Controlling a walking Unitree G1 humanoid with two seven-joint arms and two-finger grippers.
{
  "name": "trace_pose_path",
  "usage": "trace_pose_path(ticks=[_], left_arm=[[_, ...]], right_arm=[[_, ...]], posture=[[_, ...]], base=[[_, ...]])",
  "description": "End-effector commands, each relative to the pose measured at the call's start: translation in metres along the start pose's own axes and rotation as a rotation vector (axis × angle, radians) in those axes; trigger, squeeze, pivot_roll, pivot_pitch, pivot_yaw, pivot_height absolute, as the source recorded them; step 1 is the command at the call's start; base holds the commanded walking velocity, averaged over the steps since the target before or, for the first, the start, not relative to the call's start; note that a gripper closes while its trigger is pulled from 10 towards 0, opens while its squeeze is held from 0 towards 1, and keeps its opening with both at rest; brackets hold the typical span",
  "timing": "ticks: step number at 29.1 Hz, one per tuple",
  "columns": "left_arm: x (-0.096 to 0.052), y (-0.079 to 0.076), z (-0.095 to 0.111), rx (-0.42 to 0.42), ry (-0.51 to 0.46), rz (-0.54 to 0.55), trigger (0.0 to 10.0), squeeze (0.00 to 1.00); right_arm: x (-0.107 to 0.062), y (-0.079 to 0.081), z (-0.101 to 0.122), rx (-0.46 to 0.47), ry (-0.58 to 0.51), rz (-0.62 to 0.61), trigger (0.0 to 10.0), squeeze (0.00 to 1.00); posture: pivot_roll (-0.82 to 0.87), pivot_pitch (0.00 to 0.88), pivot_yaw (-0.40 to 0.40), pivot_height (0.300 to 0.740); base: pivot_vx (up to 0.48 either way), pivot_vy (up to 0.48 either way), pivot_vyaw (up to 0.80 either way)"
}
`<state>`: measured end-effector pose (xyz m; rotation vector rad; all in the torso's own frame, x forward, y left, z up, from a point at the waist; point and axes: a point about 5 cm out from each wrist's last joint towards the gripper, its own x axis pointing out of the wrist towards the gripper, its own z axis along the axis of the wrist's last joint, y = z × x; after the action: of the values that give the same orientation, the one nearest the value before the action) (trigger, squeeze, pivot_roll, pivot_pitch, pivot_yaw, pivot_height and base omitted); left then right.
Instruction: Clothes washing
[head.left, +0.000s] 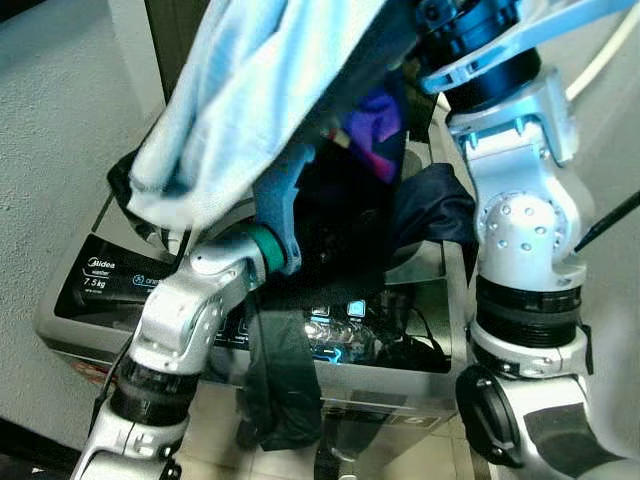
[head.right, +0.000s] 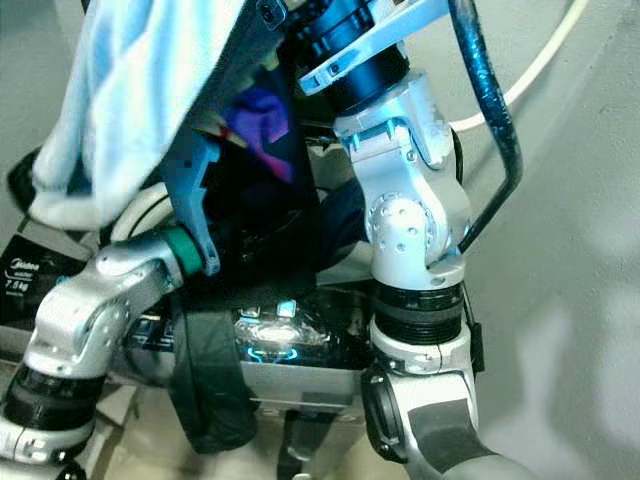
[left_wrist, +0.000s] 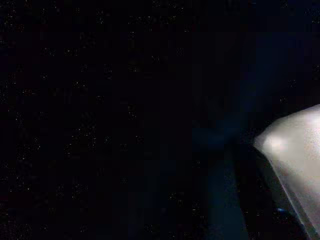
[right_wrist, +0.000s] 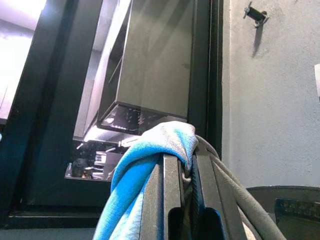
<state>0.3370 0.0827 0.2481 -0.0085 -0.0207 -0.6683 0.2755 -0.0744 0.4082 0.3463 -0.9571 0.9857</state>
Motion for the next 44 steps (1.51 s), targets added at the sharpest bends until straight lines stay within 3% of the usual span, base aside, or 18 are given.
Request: trace_pose_path(ticks=[1, 3, 5, 7, 10, 11, 13, 14, 15, 16, 18, 19, 22, 26, 27, 35, 42, 44], left_arm=[[-0.002, 0.032, 0.000, -0.008, 0.026, 0.214, 10.0, 0.00], [-0.005, 0.047, 0.005, 0.009, 0.011, 0.310, 10.0, 0.00], [-0.025, 0.088, 0.042, 0.293, -0.134, 0.564, 10.0, 0.00], [-0.049, 0.118, 0.070, 0.420, -0.213, 0.739, 10.0, 0.00], [-0.051, 0.125, 0.064, 0.337, -0.146, 0.688, 10.0, 0.00], [-0.047, 0.113, 0.048, 0.249, -0.058, 0.513, 10.0, 0.00], [-0.039, 0.065, 0.020, 0.144, 0.027, 0.146, 10.0, 0.00], [-0.039, 0.065, 0.020, 0.144, 0.027, 0.146, 10.0, 0.00], [-0.039, 0.027, 0.010, 0.132, 0.013, -0.047, 10.0, 0.00], [-0.039, 0.027, 0.010, 0.132, 0.013, -0.047, 10.0, 0.00], [-0.044, -0.015, 0.006, 0.132, -0.035, -0.228, 10.0, 0.00], [-0.044, -0.015, 0.006, 0.132, -0.035, -0.228, 10.0, 0.00], [-0.046, -0.049, -0.005, 0.120, -0.071, -0.266, 10.0, 0.00], [-0.044, -0.055, -0.011, 0.136, -0.097, -0.223, 10.0, 0.00], [-0.046, -0.058, -0.008, 0.132, -0.109, -0.221, 10.0, 0.00], [-0.055, -0.055, 0.001, 0.236, -0.171, -0.086, 10.0, 0.00], [-0.081, -0.051, 0.002, 0.318, -0.135, -0.057, 10.0, 0.00], [-0.101, -0.049, -0.004, 0.321, -0.060, -0.111, 10.0, 0.00]], right_arm=[[0.003, 0.002, 0.012, 0.014, -0.041, 0.025, 10.0, 0.00], [0.002, 0.002, 0.013, 0.026, -0.038, 0.029, 10.0, 0.00], [-0.002, 0.000, 0.004, -0.020, 0.036, 0.004, 10.0, 0.00], [-0.010, -0.007, -0.028, -0.192, 0.243, -0.082, 10.0, 0.00], [-0.015, -0.010, -0.047, -0.281, 0.354, -0.107, 10.0, 0.00], [-0.022, -0.012, -0.071, -0.347, 0.468, -0.133, 10.0, 0.00], [-0.034, -0.017, -0.112, -0.370, 0.614, -0.194, 10.0, 0.00], [-0.034, -0.017, -0.112, -0.370, 0.614, -0.194, 10.0, 0.00], [-0.039, -0.015, -0.131, -0.350, 0.679, -0.215, 10.0, 0.00], [-0.039, -0.015, -0.131, -0.350, 0.679, -0.215, 10.0, 0.00], [-0.041, -0.010, -0.149, -0.338, 0.743, -0.223, 10.0, 0.00], [-0.041, -0.010, -0.149, -0.338, 0.743, -0.223, 10.0, 0.00], [-0.045, -0.003, -0.163, -0.333, 0.792, -0.201, 10.0, 0.00], [-0.045, -0.001, -0.165, -0.331, 0.794, -0.178, 10.0, 0.00], [-0.044, -0.001, -0.166, -0.335, 0.789, -0.171, 10.0, 1.00], [-0.044, -0.009, -0.152, -0.253, 0.704, -0.164, 10.0, 1.00], [-0.071, -0.009, -0.137, -0.171, 0.705, -0.094, 10.0, 1.00], [-0.079, -0.007, -0.133, -0.193, 0.729, -0.036, 10.0, 1.00]], posture=[[0.05, 0.014, 0.013, 0.740], [0.05, 0.014, 0.013, 0.740], [0.05, 0.018, 0.011, 0.740], [0.05, 0.021, 0.011, 0.740], [0.05, 0.022, 0.012, 0.740], [0.06, 0.024, 0.011, 0.740], [0.06, 0.028, 0.010, 0.740], [0.06, 0.028, 0.010, 0.740], [0.06, 0.033, 0.006, 0.740], [0.06, 0.033, 0.006, 0.740], [0.06, 0.036, 0.003, 0.740], [0.06, 0.036, 0.003, 0.740], [0.07, 0.049, -0.007, 0.740], [0.07, 0.052, -0.011, 0.740], [0.07, 0.054, -0.013, 0.740], [0.07, 0.058, -0.015, 0.740], [0.08, 0.060, -0.011, 0.740], [0.08, 0.062, -0.009, 0.740]], base=[[0.000, 0.000, 0.00], [0.000, 0.000, 0.00], [0.000, 0.000, 0.00], [0.000, 0.000, 0.00], [0.000, 0.000, 0.00], [0.000, 0.000, 0.00], [0.000, 0.000, 0.00], [0.000, 0.000, 0.00], [0.000, 0.000, 0.00], [0.000, 0.000, 0.00], [0.000, 0.000, 0.00], [0.000, 0.000, 0.00], [0.000, 0.000, 0.00], [0.000, 0.000, 0.00], [0.000, 0.000, 0.00], [0.000, 0.000, 0.00], [0.000, 0.000, 0.00], [0.000, 0.000, 0.00]])
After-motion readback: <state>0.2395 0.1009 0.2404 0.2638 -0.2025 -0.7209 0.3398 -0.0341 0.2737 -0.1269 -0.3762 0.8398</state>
